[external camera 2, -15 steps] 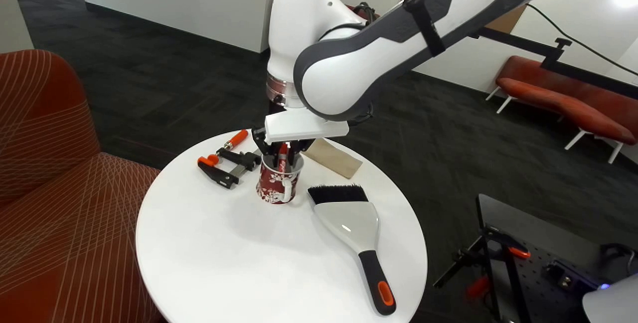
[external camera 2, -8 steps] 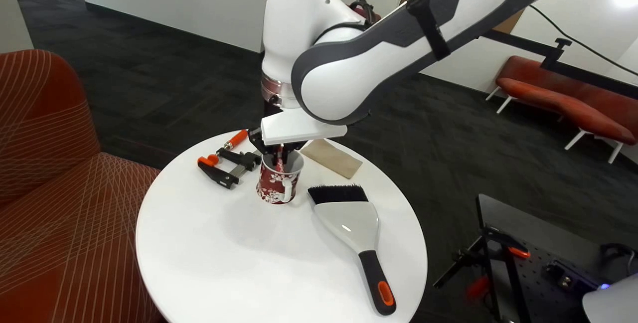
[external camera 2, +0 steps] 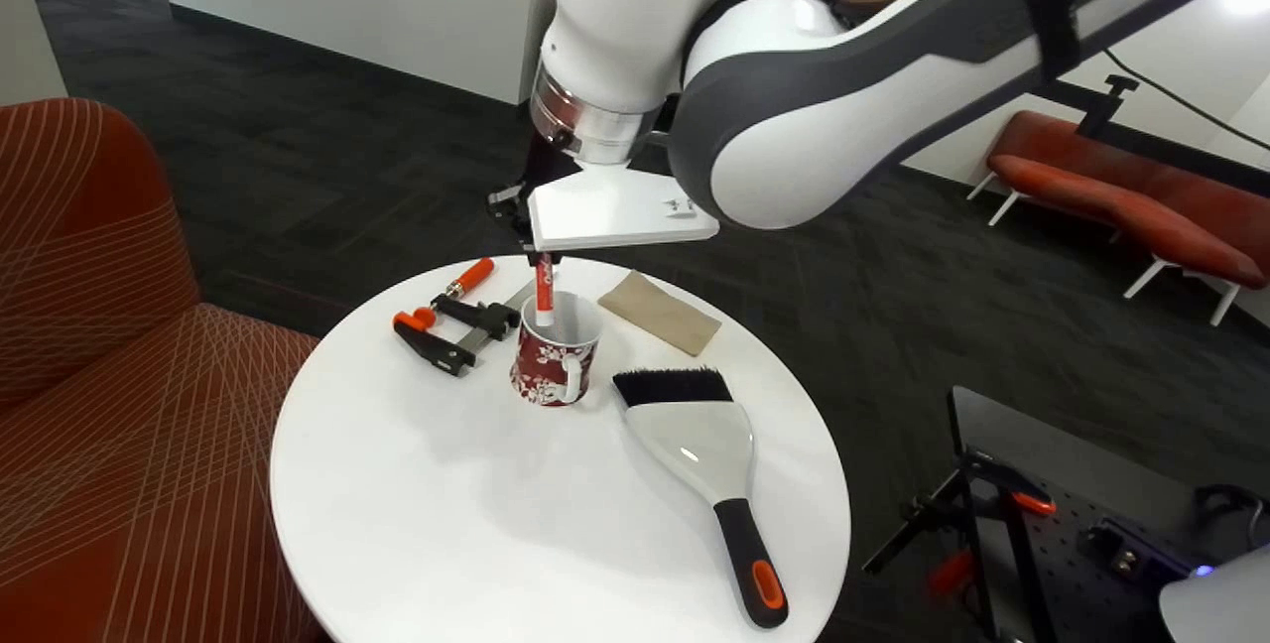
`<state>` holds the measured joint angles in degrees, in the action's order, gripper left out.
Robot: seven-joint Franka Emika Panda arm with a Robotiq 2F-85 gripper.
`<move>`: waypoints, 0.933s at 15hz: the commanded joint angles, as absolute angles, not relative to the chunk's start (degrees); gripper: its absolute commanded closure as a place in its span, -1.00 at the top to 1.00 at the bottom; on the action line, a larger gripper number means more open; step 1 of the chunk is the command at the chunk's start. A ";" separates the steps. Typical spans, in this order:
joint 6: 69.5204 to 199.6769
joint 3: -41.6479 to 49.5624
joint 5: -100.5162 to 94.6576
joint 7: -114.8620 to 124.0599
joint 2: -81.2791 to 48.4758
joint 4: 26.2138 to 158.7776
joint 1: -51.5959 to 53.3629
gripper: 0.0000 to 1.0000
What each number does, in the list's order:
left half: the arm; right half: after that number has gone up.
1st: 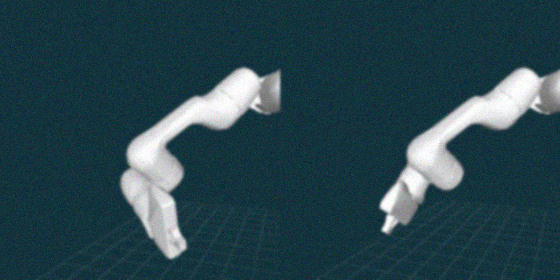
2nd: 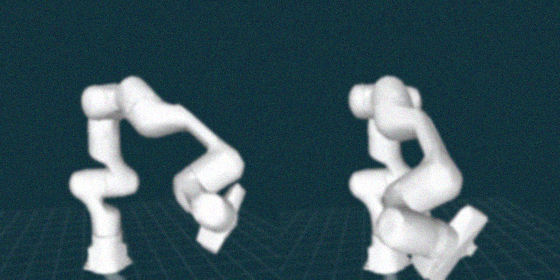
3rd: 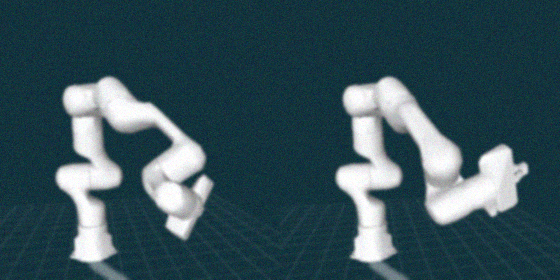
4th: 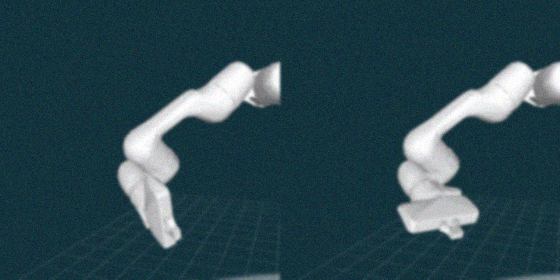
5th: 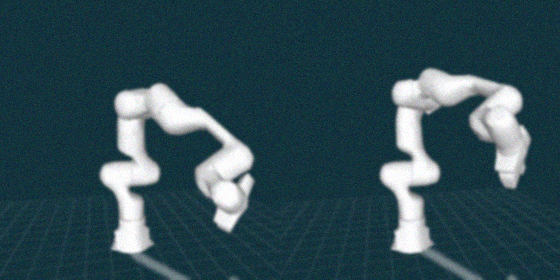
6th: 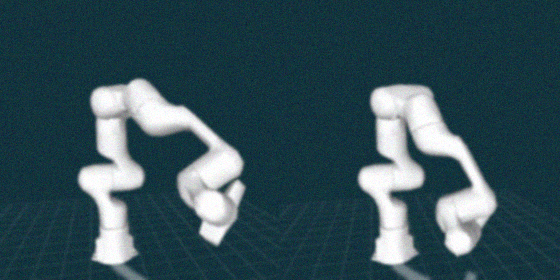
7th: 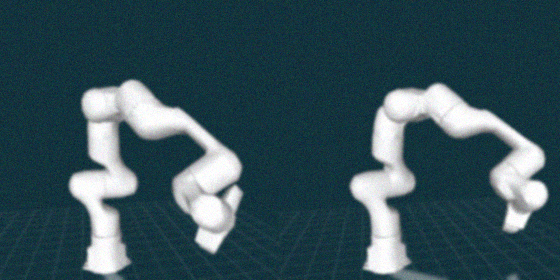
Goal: Pick up the marker from the cup and place it on the table
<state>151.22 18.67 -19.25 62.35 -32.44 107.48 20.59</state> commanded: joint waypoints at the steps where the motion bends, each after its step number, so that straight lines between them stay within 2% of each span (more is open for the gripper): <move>1: 154.26 17.60 -23.29 63.17 -22.89 116.28 21.50 -0.82; 5: 153.48 11.06 -20.61 57.69 -19.12 118.78 18.14 -0.83; 9: 151.43 2.96 -13.30 44.81 -20.98 117.82 13.50 -0.83; 14: 143.76 0.27 -7.81 32.87 -26.66 113.26 12.16 -0.83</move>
